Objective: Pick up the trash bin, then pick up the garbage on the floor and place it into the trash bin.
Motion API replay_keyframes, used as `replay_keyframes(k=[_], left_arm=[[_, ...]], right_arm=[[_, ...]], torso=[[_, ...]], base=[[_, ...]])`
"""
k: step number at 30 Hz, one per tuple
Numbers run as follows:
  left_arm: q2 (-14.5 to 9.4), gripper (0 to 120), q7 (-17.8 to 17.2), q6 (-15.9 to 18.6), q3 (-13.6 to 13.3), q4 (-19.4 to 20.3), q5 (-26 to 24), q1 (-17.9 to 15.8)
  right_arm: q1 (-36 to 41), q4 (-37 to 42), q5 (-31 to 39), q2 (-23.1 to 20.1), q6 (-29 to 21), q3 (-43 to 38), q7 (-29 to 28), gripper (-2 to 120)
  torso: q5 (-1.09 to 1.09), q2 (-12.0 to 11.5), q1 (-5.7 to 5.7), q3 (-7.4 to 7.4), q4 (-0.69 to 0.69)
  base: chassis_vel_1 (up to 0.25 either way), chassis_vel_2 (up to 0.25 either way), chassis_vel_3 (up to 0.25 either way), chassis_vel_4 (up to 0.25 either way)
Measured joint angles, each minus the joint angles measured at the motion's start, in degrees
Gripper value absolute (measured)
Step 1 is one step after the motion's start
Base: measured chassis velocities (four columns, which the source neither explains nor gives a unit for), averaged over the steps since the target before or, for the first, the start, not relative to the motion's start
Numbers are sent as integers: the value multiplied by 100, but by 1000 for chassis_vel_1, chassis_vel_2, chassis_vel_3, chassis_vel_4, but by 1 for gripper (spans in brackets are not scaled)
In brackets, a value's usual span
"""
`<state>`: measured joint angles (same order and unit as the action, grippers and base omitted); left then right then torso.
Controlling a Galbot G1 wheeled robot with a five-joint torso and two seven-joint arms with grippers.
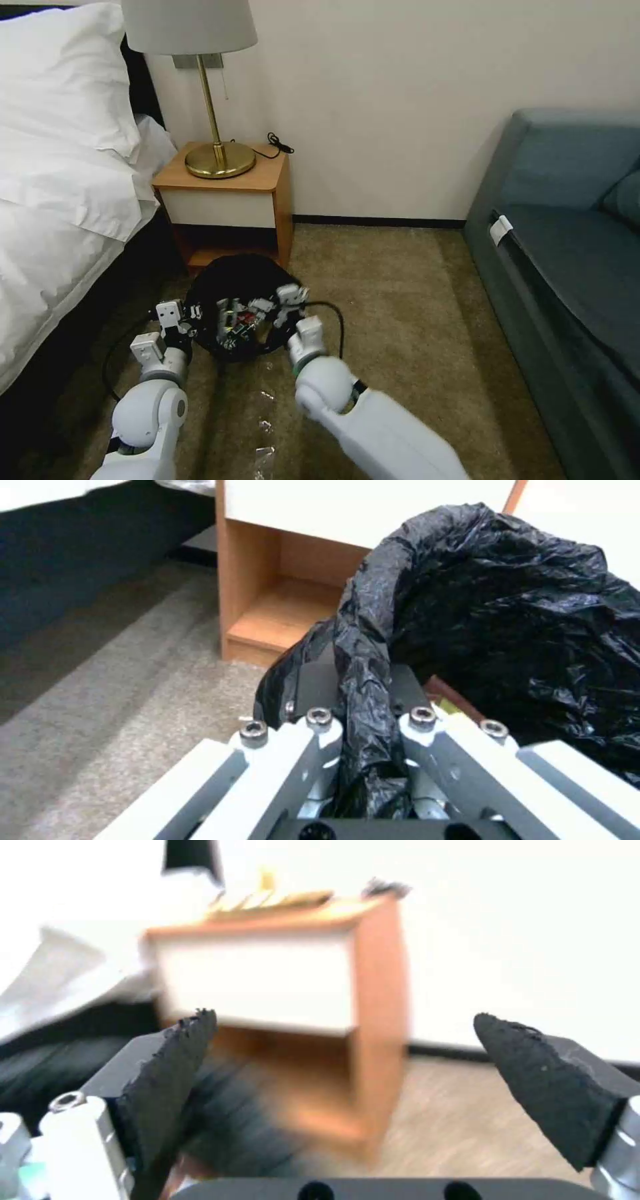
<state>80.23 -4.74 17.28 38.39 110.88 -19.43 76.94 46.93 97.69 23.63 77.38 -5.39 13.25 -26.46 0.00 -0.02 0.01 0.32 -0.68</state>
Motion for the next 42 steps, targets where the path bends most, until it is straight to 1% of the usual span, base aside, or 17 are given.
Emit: replay_keyframes(k=[1,4,5,6,7,9,10,12,15,20,27,32,33,37,39,41,42], left_arm=[[0,5,0,0,0,0,0,0],[-97,5,21,-22,29,-65,-22,-43],[-97,5,21,-22,29,-65,-22,-43],[-158,5,46,-41,-6,-105,-26,-85],[-158,5,46,-41,-6,-105,-26,-85],[-250,5,81,-86,-116,-144,-73,-146],[-250,5,81,-86,-116,-144,-73,-146],[-321,5,98,-167,-221,-172,-180,-198],[-334,5,95,-197,-257,-190,-250,-209],[-333,5,75,-314,-224,-437,-444,-258],[-337,5,98,-367,-122,-557,-590,-304],[-347,5,90,-372,-71,-629,-652,-336],[-330,5,-4,-372,25,-848,-763,-461],[-259,5,-154,-372,94,-1080,-1019,-653],[-148,5,-335,-380,142,-1349,-1422,-885],[-130,5,-374,-383,144,-1395,-1507,-922],[-80,5,-486,-383,146,-1518,-1721,-1017]], right_arm=[[0,0,0,0,0,0,0,99],[264,350,16,-393,-13,-971,115,100],[264,350,16,-393,-13,-971,115,100],[541,489,-54,-634,54,-1535,210,100],[541,489,-54,-634,54,-1535,210,100],[1040,598,-299,-902,293,-2421,420,100],[1040,598,-299,-902,293,-2421,420,100],[1541,644,-567,-942,570,-3288,614,100],[1745,670,-628,-891,662,-3618,664,100],[2624,852,-748,-563,1013,-4748,880,100],[3218,1031,-768,-451,1207,-5343,1052,100],[3220,1026,-814,-405,1243,-5391,1055,100],[3189,958,-883,-321,1283,-5369,1056,100],[3178,897,-942,-228,1322,-5314,1086,100],[3176,853,-977,-165,1348,-5258,1125,100],[3177,846,-984,-158,1353,-5245,1133,100],[3177,831,-999,-147,1362,-5216,1147,100]], torso=[[0,0,0,0,0],[1,0,0,0,0],[1,0,0,0,0],[1,0,0,0,-1],[1,0,0,0,-1],[1,0,0,1,-2],[1,0,0,1,-2],[2,0,0,0,-2],[1,0,0,0,-3],[0,0,0,0,-2],[0,0,0,0,-4],[-1,0,0,0,-1],[-1,0,0,0,0],[-1,0,0,0,0],[0,0,0,0,-1],[-1,0,0,0,-1],[-1,0,0,0,-2]], base=[[0,0,0,0],[0,0,0,0],[0,0,0,0],[0,0,0,0],[0,0,0,0],[0,0,0,0],[0,0,0,0],[0,0,0,0],[0,0,0,0],[0,0,0,0],[0,0,0,0],[0,0,0,0],[0,0,0,0],[0,0,0,0],[0,0,0,0],[0,0,0,0],[0,0,0,0]])
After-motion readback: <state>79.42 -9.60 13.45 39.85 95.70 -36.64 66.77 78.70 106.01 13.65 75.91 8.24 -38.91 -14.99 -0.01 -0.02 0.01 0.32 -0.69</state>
